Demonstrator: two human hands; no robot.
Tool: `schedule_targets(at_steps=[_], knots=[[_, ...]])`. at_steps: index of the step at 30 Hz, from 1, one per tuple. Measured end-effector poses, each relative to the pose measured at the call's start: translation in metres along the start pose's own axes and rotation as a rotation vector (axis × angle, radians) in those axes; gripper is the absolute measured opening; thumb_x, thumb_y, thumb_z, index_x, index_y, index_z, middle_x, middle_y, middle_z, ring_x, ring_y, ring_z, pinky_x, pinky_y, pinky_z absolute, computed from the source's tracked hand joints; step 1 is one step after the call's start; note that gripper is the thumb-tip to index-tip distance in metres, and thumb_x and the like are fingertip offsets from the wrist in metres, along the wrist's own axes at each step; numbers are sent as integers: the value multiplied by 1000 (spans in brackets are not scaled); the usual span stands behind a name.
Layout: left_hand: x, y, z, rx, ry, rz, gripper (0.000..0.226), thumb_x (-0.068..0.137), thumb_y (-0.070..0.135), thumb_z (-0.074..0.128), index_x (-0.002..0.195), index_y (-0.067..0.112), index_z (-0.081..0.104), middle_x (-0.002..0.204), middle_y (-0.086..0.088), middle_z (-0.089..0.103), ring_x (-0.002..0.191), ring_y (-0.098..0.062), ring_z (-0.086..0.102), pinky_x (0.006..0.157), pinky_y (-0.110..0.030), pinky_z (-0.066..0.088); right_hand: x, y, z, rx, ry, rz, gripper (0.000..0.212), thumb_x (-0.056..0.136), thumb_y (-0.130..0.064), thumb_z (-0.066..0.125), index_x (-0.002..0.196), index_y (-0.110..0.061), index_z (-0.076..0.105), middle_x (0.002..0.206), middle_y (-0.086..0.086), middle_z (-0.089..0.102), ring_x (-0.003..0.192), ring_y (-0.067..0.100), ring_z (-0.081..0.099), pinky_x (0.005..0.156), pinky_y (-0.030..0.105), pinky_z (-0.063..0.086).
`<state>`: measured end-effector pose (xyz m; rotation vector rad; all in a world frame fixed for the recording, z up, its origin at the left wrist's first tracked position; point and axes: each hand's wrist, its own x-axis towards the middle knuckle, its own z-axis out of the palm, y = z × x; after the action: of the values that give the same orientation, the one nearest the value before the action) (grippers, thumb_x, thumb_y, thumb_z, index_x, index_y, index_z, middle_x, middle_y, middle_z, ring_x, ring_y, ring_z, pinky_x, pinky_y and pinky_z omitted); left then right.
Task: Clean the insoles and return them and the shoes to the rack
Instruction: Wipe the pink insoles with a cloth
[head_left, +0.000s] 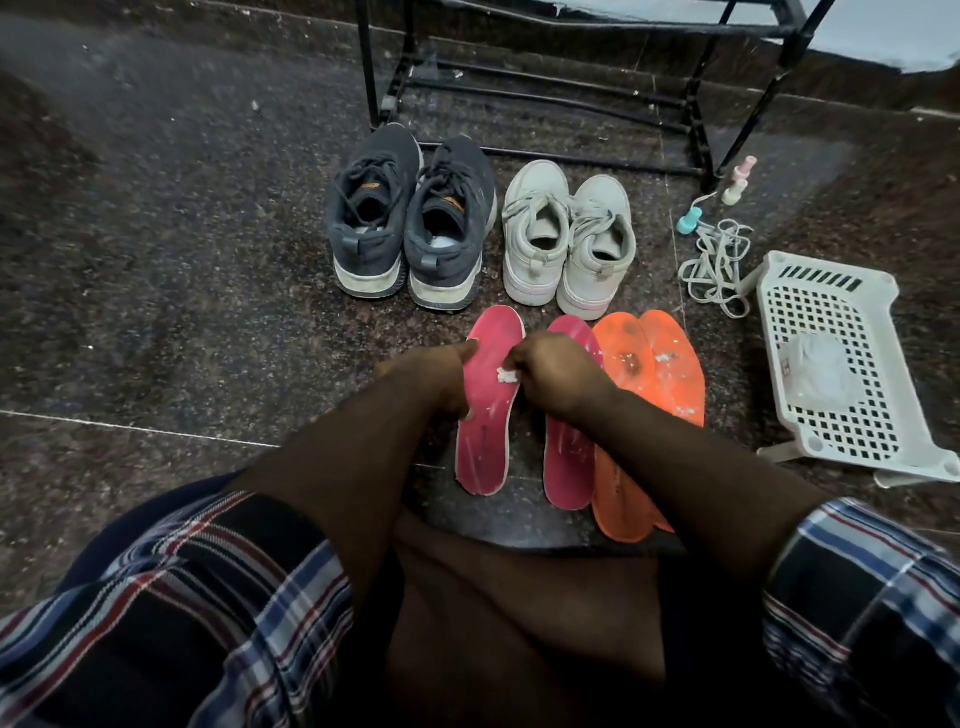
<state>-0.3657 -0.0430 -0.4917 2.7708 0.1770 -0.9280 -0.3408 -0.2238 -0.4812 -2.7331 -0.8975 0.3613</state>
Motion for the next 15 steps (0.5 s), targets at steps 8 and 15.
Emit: schedule_targets(at_steps=[8, 15], knots=[[-3, 4, 0, -68, -5, -2, 124, 57, 40, 85, 153, 50, 8, 143, -4, 56, 121, -28, 59, 101, -46, 50, -20, -15, 9, 31, -60, -101, 29, 80, -5, 61, 105, -11, 74, 101, 10, 72, 95, 28, 65, 85, 38, 51], [-19, 18, -6, -271, 11, -26, 101, 77, 13, 76, 158, 27, 18, 133, -12, 60, 97, -26, 64, 71, -30, 55, -15, -9, 15, 97, 15, 51, 27, 82, -10, 62, 106, -14, 72, 106, 7, 71, 100, 26, 64, 88, 36, 50]])
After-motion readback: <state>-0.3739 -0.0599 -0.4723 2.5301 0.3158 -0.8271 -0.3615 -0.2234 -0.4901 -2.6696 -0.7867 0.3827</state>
